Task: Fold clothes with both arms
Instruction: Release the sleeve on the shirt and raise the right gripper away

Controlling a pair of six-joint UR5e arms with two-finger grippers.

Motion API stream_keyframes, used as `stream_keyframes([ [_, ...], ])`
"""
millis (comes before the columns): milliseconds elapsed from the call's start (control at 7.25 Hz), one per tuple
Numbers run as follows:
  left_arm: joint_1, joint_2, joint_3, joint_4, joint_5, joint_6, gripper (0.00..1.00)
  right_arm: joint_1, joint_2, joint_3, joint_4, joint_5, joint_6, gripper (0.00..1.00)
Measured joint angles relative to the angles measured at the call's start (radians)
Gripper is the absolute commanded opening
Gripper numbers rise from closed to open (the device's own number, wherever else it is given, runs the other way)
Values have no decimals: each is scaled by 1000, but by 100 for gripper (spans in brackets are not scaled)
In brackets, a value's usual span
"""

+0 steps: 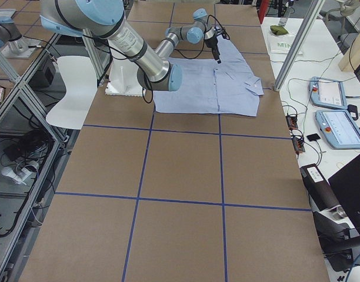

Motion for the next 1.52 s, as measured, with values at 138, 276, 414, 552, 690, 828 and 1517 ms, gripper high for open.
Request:
stream_keyframes([
  [138, 2, -1, 33, -24, 0, -28, 100, 62, -55, 75, -20, 109, -49, 100],
  [276, 11, -2, 51, -46, 1, -109, 100, 126, -143, 198, -42, 192, -128, 100],
  [414, 33, -3, 82, -102, 2, -219, 100, 201, -237, 330, -81, 276, -218, 100],
  [552, 69, -6, 144, -215, 6, -352, 100, 292, -336, 448, -123, 377, -331, 100],
  [690, 117, -16, 213, -341, 25, -486, 100, 380, -428, 524, -142, 464, -451, 100],
  [828, 174, -34, 272, -444, 75, -610, 100, 458, -520, 571, -136, 534, -561, 100],
  [1517, 481, -164, 532, -786, 353, -1060, 76, 688, -801, 620, 47, 769, -767, 100],
])
